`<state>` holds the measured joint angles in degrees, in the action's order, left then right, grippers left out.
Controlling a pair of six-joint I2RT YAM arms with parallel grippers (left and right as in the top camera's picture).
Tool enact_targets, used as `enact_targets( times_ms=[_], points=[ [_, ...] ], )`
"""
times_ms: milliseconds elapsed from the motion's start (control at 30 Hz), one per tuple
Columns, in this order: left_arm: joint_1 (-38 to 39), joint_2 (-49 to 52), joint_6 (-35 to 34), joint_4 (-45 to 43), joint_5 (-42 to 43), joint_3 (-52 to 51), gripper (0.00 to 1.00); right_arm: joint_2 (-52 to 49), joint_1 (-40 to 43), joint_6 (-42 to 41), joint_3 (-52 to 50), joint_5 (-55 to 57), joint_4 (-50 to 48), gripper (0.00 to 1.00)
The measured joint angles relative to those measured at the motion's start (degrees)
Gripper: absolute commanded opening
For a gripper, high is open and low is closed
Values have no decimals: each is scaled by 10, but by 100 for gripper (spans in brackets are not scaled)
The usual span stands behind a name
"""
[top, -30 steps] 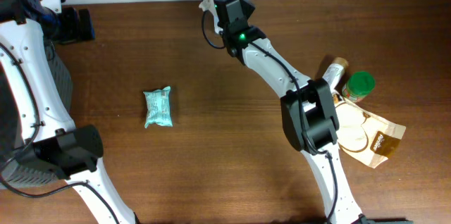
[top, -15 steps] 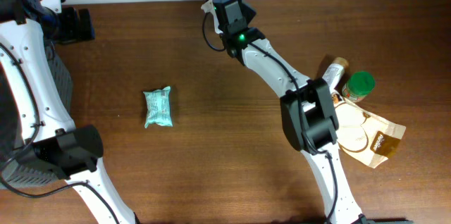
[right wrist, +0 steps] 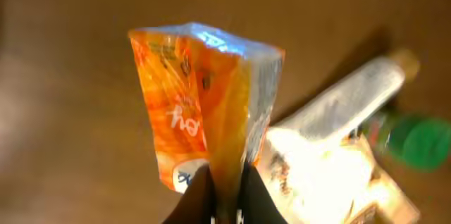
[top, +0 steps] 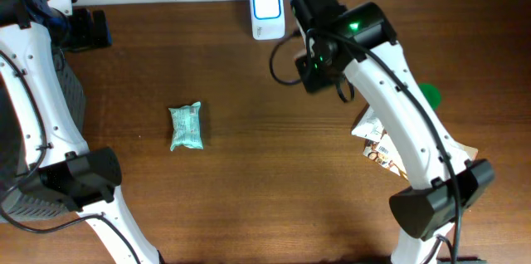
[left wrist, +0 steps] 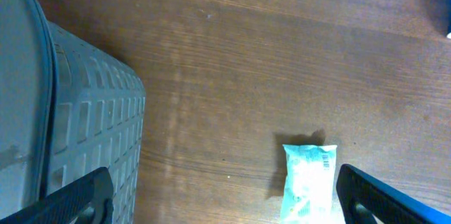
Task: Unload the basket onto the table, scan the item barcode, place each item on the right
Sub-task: 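Carry the juice box right and set it down by the jar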
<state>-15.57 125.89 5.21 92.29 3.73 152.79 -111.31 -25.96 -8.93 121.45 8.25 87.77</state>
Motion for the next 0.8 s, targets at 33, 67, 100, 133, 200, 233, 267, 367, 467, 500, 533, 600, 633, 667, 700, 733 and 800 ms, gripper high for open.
enact_targets(
  times_ms=[33,67,100,133,200,233,267,367,467,500,533,600,633,667,700,733,800],
  points=[
    [0,0,0,0,0,0,99,-2,5,-12,-12,-2,3,4],
    [0,0,0,0,0,0,99,-2,15,-25,-35,-3,6,4],
    [0,0,0,0,0,0,99,-2,27,-36,-56,-4,6,4],
    [0,0,0,0,0,0,99,-4,58,-57,-95,-4,7,4],
    [0,0,0,0,0,0,99,-7,102,-79,-138,-4,5,4],
    [0,0,0,0,0,0,99,-7,126,-88,-160,-4,6,4],
    [0,0,0,0,0,0,99,-8,148,-94,-177,-4,4,4],
    [0,0,0,0,0,0,99,-9,226,-104,-223,-4,-11,4],
    [0,0,0,0,0,0,99,-9,261,-106,-245,-4,-37,4],
    [0,0,0,0,0,0,99,-9,267,-105,-249,-4,-43,4],
    [0,0,0,0,0,0,99,-9,271,-105,-256,-2,-55,4],
    [0,0,0,0,0,0,99,-9,274,-105,-269,11,-65,4],
    [0,0,0,1,0,0,99,-9,274,-105,-275,16,-71,5],
    [0,0,0,0,0,0,99,-9,274,-105,-282,24,-77,15],
    [0,0,0,0,0,0,99,-9,275,-105,-284,31,-81,35],
    [0,0,0,0,0,0,99,-9,275,-105,-284,36,-90,46],
    [0,0,0,0,0,0,99,-9,275,-103,-284,40,-98,54]
  ],
)
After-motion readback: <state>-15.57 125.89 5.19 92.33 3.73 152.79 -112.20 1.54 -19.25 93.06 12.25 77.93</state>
